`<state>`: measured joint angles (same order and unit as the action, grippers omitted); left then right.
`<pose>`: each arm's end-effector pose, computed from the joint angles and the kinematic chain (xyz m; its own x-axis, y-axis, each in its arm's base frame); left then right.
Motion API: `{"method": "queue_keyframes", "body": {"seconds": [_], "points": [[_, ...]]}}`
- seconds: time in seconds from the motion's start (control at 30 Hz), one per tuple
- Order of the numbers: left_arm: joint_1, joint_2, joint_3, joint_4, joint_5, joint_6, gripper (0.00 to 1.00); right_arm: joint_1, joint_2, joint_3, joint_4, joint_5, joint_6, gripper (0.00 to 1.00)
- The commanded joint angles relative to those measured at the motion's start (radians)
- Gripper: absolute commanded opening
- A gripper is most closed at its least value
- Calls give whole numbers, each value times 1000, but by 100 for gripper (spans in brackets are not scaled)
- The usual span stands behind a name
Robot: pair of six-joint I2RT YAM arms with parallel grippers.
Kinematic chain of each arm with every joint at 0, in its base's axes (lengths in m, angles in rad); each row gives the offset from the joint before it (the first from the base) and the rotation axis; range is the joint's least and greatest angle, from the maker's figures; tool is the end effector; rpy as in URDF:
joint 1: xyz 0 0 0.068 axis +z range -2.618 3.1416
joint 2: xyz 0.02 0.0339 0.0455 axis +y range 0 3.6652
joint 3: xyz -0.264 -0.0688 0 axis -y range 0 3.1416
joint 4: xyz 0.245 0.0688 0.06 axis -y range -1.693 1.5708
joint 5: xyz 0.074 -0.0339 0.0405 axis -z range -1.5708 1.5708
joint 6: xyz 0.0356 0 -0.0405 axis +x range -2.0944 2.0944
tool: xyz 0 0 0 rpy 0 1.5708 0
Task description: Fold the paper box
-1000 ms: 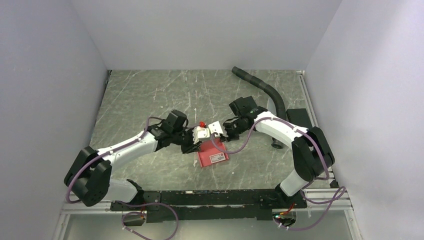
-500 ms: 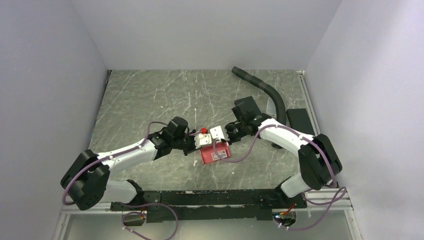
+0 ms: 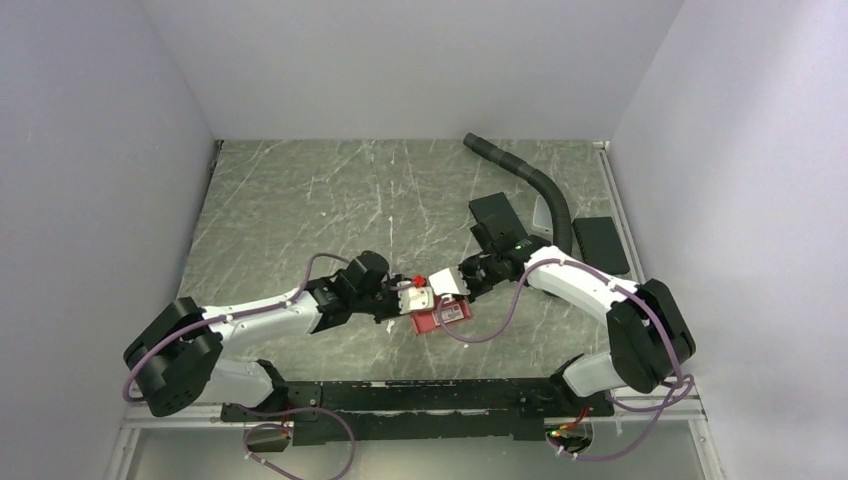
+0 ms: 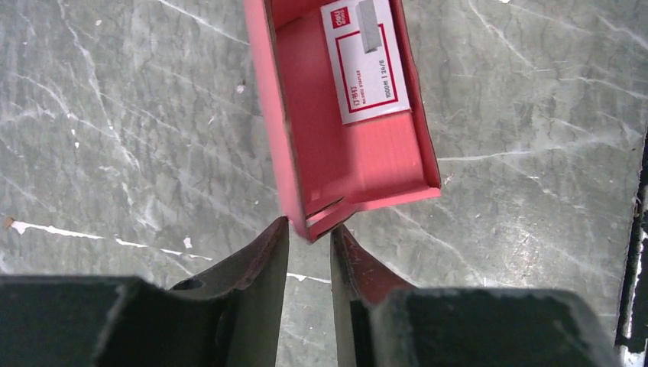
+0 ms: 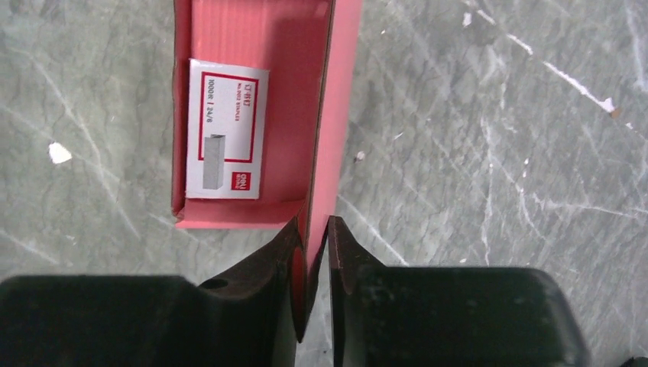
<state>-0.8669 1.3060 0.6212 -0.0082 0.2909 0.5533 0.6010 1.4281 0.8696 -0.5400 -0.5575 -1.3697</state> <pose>0.1616 -0.2062 0.1907 0.1070 0.6518 -0.7508 0.9601 0.1285 0.2484 0.2116 0.1679 0.2031 0.5180 -0.6530 -0.5525 -0.8552 -0.3808 -0.3517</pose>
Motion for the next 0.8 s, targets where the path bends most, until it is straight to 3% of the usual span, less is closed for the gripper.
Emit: {"method": "queue_keyframes", "body": {"seconds": [0.0,0.3,0.77], "points": [[-81,66,31,102,-99,-46,32,99,-26,-7,24,4,4,23],[-107,79,37,105,-136,-54,35,111,-57,-31,-1,-1,4,43],[-109,7,-22,154,-127,-159,40,130,-59,1,-58,23,27,65]]}}
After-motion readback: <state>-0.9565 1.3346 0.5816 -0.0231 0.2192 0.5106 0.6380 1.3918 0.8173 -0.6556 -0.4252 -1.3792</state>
